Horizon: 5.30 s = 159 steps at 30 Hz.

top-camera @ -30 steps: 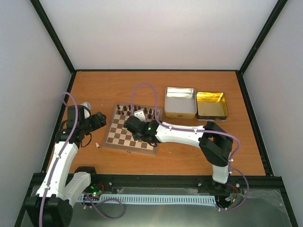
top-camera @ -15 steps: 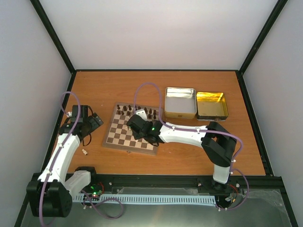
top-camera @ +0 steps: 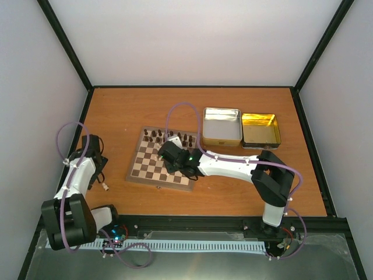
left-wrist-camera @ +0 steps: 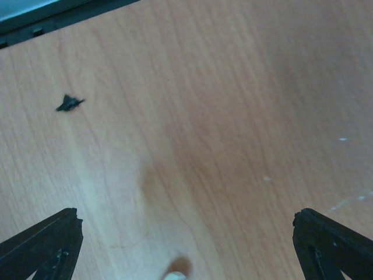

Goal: Set up the chess pieces on the board
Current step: Pick up the chess piece from the chessboard, then place the chess piece on the chessboard.

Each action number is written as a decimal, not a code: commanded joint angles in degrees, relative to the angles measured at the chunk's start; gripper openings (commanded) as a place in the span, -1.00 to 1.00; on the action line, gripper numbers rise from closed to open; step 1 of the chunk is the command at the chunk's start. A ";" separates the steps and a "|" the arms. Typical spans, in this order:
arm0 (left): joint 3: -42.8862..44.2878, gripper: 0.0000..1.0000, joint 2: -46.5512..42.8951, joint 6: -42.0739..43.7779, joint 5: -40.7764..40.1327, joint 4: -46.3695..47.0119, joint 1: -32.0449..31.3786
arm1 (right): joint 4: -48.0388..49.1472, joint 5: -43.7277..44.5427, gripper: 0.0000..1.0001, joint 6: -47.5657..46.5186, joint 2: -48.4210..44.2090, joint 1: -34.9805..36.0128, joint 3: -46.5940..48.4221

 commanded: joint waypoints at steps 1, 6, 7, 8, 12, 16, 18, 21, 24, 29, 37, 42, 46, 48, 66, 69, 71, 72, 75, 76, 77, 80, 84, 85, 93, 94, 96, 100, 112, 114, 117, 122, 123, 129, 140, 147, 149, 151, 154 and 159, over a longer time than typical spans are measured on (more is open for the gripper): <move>-1.83 0.99 -2.11 -5.31 -0.52 0.79 1.12 | -2.39 0.28 -0.77 -0.76 -1.99 -0.69 0.09; -4.45 0.99 -1.75 -6.26 3.32 2.74 1.10 | -3.72 0.46 -0.77 -0.40 -1.91 -0.99 0.30; -5.27 1.00 -1.34 -5.82 5.13 3.59 1.10 | -4.12 0.46 -0.77 -0.22 -1.80 -1.01 0.52; -5.76 1.00 -0.90 -5.12 6.43 4.53 1.08 | -4.45 0.45 -0.77 -0.09 -1.62 -1.10 0.69; -6.20 1.00 0.54 -2.05 9.85 7.29 1.05 | -4.89 0.56 -0.77 0.20 -1.18 -1.21 1.51; -5.82 0.99 -0.43 0.21 11.26 6.69 1.10 | -4.36 0.45 -0.77 0.38 -1.28 -1.22 1.42; -5.81 0.99 -1.53 1.24 12.18 6.61 1.08 | -3.43 0.24 -0.77 0.38 -1.56 -1.22 0.76; -5.28 1.00 -2.30 3.03 15.06 6.53 1.09 | -2.91 0.24 -0.77 -0.02 -1.66 -1.22 0.75; -4.51 0.99 -2.66 4.50 19.83 7.23 1.08 | -2.41 0.67 -0.76 -0.82 -1.85 -1.17 0.84; -4.44 0.99 -4.34 7.42 27.08 11.12 1.06 | -1.84 -0.36 -0.76 -2.38 -2.28 -1.39 0.64; -4.25 0.99 -7.49 15.30 32.97 13.89 1.11 | -1.48 -2.50 -0.76 -2.52 -2.97 -1.39 0.46; -2.84 0.93 -12.98 24.03 47.67 16.19 1.00 | -1.64 -2.30 -0.76 -1.81 -2.58 -1.52 1.36; -2.62 0.78 -14.83 26.87 56.02 14.42 -0.33 | -0.89 -3.09 -0.76 -0.60 -2.18 -2.23 0.79; -3.06 0.74 -15.73 26.97 58.13 14.01 -2.24 | -0.06 -3.16 -0.76 0.41 -2.67 -2.63 0.09; -12.63 0.49 -12.21 12.93 65.59 31.62 -25.07 | 15.24 -20.23 -0.77 15.05 -12.44 -10.46 -12.98; -12.93 0.44 -9.93 11.48 65.82 34.84 -26.87 | 16.93 -22.97 -0.77 15.96 -13.27 -11.27 -13.46; -12.72 0.38 -8.45 10.85 65.96 37.09 -27.56 | 18.86 -25.78 -0.77 17.17 -13.62 -12.16 -14.19; -12.59 0.36 -7.61 10.49 66.10 37.84 -27.79 | 20.07 -27.48 -0.77 17.85 -13.80 -12.54 -14.74; -12.07 0.26 -5.08 9.81 66.18 39.87 -28.12 | 21.86 -29.60 -0.77 18.83 -14.01 -13.20 -15.28; -11.97 0.24 -4.52 9.54 66.22 40.66 -28.13 | 22.08 -30.05 -0.77 19.00 -14.16 -13.29 -15.31; -11.94 0.23 -4.00 9.14 66.45 41.42 -28.21 | 22.39 -30.48 -0.77 19.09 -14.33 -13.34 -15.47; -11.63 0.26 -2.66 6.62 67.80 42.35 -28.25 | 23.46 -31.74 -0.77 19.60 -15.20 -13.59 -16.06; -14.96 0.32 -6.37 -7.30 69.20 49.07 -28.22 | 26.71 -32.97 -0.77 20.22 -16.65 -13.77 -18.08; -16.89 0.35 -8.68 -12.34 68.27 51.84 -28.22 | 27.68 -33.67 -0.77 20.61 -17.11 -13.86 -18.73; -19.71 0.71 -19.35 -30.43 67.53 62.84 -28.22 | 40.83 -37.59 -0.78 26.69 -21.89 -14.40 -24.17; -20.00 0.70 -19.19 -32.27 68.45 64.35 -28.22 | 42.47 -37.96 -0.78 27.50 -22.33 -14.40 -24.50; -20.40 0.66 -19.37 -35.04 69.35 66.55 -28.22 | 46.40 -38.23 -0.78 29.22 -23.20 -14.40 -25.56; -20.88 0.53 -21.02 -39.69 69.21 69.99 -28.22 | 52.24 -38.31 -0.78 31.49 -24.38 -14.40 -26.73; -20.81 -0.24 -21.68 -46.36 68.94 78.67 -28.23 | 56.82 -40.57 -0.78 34.37 -24.66 -14.40 -27.75; -20.88 -0.31 -21.93 -46.36 68.54 78.31 -28.22 | 57.12 -40.73 -0.78 34.55 -24.73 -14.37 -27.87; -20.73 -0.51 -22.18 -45.91 67.57 77.31 -28.22 | 57.15 -40.76 -0.78 34.73 -24.71 -14.39 -28.14; -18.69 -0.77 -21.59 -43.86 67.01 74.87 -28.22 | 57.76 -40.93 -0.79 35.18 -24.49 -14.31 -28.61; -18.43 -0.81 -21.59 -43.54 66.85 74.37 -28.22 | 57.76 -40.93 -0.79 35.15 -24.49 -14.31 -28.74; -16.41 -0.99 -22.11 -38.85 65.84 68.13 -28.22 | 55.02 -39.16 -0.79 33.34 -25.49 -14.31 -29.00; 2.23 -0.99 -15.49 11.19 38.75 11.29 -28.22 | 19.21 -15.01 -0.81 13.81 -32.67 -14.12 -24.64; 4.36 -0.99 -7.56 18.25 25.67 2.84 -28.30 | 13.99 -9.02 -0.81 10.65 -32.71 -11.93 -24.14; 5.67 -0.99 -3.92 17.99 22.69 1.40 -28.31 | 14.31 -8.98 -0.80 10.97 -32.39 -11.58 -24.35; 6.21 -0.99 -1.94 18.32 19.23 0.93 -28.31 | 14.48 -8.96 -0.80 11.13 -32.18 -11.29 -24.36; 5.34 -0.99 -0.16 18.41 18.17 2.77 -28.31 | 14.82 -9.09 -0.80 10.74 -31.84 -10.90 -24.41; 4.55 -0.99 3.45 18.32 18.04 5.07 -28.33 | 15.06 -9.12 -0.80 9.73 -31.28 -10.42 -23.75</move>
